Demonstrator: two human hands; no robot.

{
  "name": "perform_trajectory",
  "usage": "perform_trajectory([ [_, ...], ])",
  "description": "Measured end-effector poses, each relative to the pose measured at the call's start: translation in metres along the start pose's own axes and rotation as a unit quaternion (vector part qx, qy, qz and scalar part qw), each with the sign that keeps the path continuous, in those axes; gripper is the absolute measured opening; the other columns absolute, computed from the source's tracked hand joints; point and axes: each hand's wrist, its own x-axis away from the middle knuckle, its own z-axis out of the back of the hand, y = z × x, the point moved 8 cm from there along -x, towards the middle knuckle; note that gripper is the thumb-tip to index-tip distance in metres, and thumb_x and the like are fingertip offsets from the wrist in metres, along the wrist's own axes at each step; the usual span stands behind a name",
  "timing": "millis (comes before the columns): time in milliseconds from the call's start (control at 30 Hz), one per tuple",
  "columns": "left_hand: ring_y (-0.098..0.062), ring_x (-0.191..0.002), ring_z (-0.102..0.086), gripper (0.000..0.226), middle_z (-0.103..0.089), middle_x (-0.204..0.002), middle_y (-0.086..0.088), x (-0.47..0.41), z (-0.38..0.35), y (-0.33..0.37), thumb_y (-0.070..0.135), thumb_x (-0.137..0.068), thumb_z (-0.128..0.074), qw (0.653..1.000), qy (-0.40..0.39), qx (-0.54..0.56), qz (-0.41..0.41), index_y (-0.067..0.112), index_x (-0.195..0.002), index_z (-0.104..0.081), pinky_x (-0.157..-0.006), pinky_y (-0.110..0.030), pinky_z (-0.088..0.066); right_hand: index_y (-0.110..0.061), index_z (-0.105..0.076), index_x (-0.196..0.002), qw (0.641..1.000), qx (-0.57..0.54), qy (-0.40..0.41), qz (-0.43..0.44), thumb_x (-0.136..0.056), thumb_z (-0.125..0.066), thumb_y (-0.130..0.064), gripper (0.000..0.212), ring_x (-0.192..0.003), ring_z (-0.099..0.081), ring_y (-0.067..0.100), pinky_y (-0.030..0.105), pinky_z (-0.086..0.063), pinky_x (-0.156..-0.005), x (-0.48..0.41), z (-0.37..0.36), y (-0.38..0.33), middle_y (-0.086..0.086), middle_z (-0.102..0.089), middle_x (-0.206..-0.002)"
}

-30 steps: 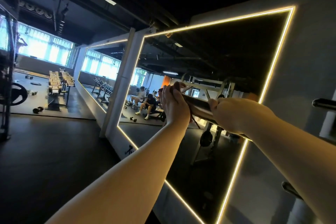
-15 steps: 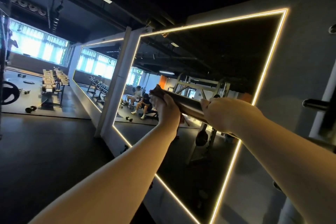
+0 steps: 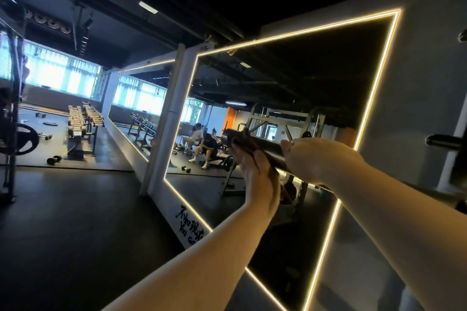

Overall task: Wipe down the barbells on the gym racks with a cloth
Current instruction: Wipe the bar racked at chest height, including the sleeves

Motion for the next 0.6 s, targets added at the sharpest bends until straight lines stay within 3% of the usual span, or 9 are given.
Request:
perform_trajectory([
  [67, -0.024, -0.143, -0.038, 0.072, -0.029, -0.163, -0.007, 0.001, -0.001, -0.001, 0.046, -0.1, -0.048, 1.0, 0.015, -0.006, 0.007, 0.052, -0.156, -0.005, -0.12, -0.054, -0.026, -0.023, -0.037, -0.145, 1.0, -0.016, 0.004, -0.004, -0.104, -0.044, -0.038, 0.044, -0.105, -0.057, 0.024, 0.046, -0.048, -0.102, -0.005, -0.002, 0.001, 0.003, -0.054, -0.106],
  [133, -0.02, -0.15, -0.029, 0.072, -0.012, -0.169, -0.002, 0.02, -0.014, 0.001, 0.054, -0.1, -0.043, 0.998, 0.009, -0.058, -0.004, 0.051, -0.157, -0.001, -0.119, -0.045, -0.029, -0.021, -0.044, -0.143, 0.997, -0.068, 0.01, -0.024, -0.103, -0.031, -0.052, 0.053, -0.105, -0.059, 0.024, 0.047, -0.046, -0.1, -0.009, -0.005, 0.008, 0.008, -0.059, -0.112],
  [200, 0.009, -0.15, -0.003, 0.077, 0.014, -0.167, 0.021, 0.052, -0.038, 0.006, 0.064, -0.095, -0.035, 0.983, -0.015, -0.171, -0.062, 0.052, -0.155, 0.011, -0.121, -0.024, -0.017, -0.022, -0.047, -0.141, 0.992, -0.118, 0.011, -0.035, -0.1, -0.022, -0.057, 0.059, -0.114, -0.06, 0.028, 0.05, -0.044, -0.1, -0.01, -0.003, 0.012, 0.01, -0.061, -0.125],
  [267, 0.038, -0.123, 0.018, 0.078, 0.029, -0.15, 0.037, 0.079, -0.059, -0.003, 0.057, -0.096, -0.03, 0.966, -0.057, -0.232, -0.099, 0.046, -0.152, 0.023, -0.101, 0.008, -0.003, -0.021, -0.047, -0.14, 0.99, -0.14, -0.007, -0.023, -0.103, -0.026, -0.053, 0.052, -0.113, -0.059, 0.027, 0.05, -0.044, -0.104, -0.005, 0.004, 0.008, 0.01, -0.06, -0.12],
  [333, 0.04, -0.115, 0.027, 0.077, 0.036, -0.147, 0.034, 0.094, -0.069, -0.015, 0.043, -0.106, -0.032, 0.952, -0.096, -0.281, -0.081, 0.039, -0.151, 0.029, -0.09, 0.015, 0.002, -0.015, -0.048, -0.134, 0.991, -0.133, -0.014, 0.009, -0.108, -0.037, -0.038, 0.037, -0.099, -0.055, 0.02, 0.042, -0.046, -0.099, 0.003, 0.016, 0.002, 0.005, -0.053, -0.102],
  [433, 0.027, -0.131, 0.027, 0.068, 0.034, -0.155, 0.026, 0.098, -0.068, -0.012, 0.039, -0.109, -0.026, 0.957, -0.068, -0.279, -0.048, 0.04, -0.154, 0.025, -0.102, 0.007, 0.005, -0.009, -0.054, -0.124, 0.991, -0.132, 0.003, 0.015, -0.109, -0.039, -0.03, 0.03, -0.094, -0.057, 0.018, 0.039, -0.048, -0.097, 0.022, 0.024, 0.005, 0.002, -0.055, -0.096],
  [500, 0.007, -0.148, 0.015, 0.068, 0.023, -0.163, 0.022, 0.096, -0.058, -0.001, 0.053, -0.103, -0.024, 0.958, -0.038, -0.278, -0.053, 0.043, -0.157, 0.017, -0.117, -0.01, -0.009, -0.015, -0.054, -0.13, 0.992, -0.128, -0.013, -0.003, -0.108, -0.034, -0.038, 0.037, -0.102, -0.062, 0.024, 0.046, -0.05, -0.098, 0.042, 0.016, 0.011, 0.005, -0.061, -0.109],
  [567, -0.015, -0.156, -0.011, 0.069, -0.005, -0.17, 0.006, 0.08, -0.045, 0.004, 0.065, -0.098, -0.03, 0.961, -0.024, -0.274, -0.038, 0.052, -0.157, 0.003, -0.124, -0.036, -0.026, -0.02, -0.047, -0.143, 0.99, -0.138, -0.012, -0.032, -0.109, -0.03, -0.041, 0.044, -0.119, -0.06, 0.028, 0.05, -0.047, -0.103, 0.065, 0.015, 0.016, 0.007, -0.061, -0.13],
  [600, -0.022, -0.152, -0.028, 0.07, -0.023, -0.167, -0.001, 0.065, -0.035, -0.002, 0.067, -0.095, -0.038, 0.972, -0.017, -0.233, 0.0, 0.056, -0.155, -0.005, -0.12, -0.047, -0.033, -0.02, -0.041, -0.148, 0.989, -0.141, -0.009, -0.034, -0.109, -0.03, -0.041, 0.046, -0.127, -0.056, 0.028, 0.05, -0.044, -0.106, 0.077, 0.017, 0.017, 0.006, -0.056, -0.141],
])
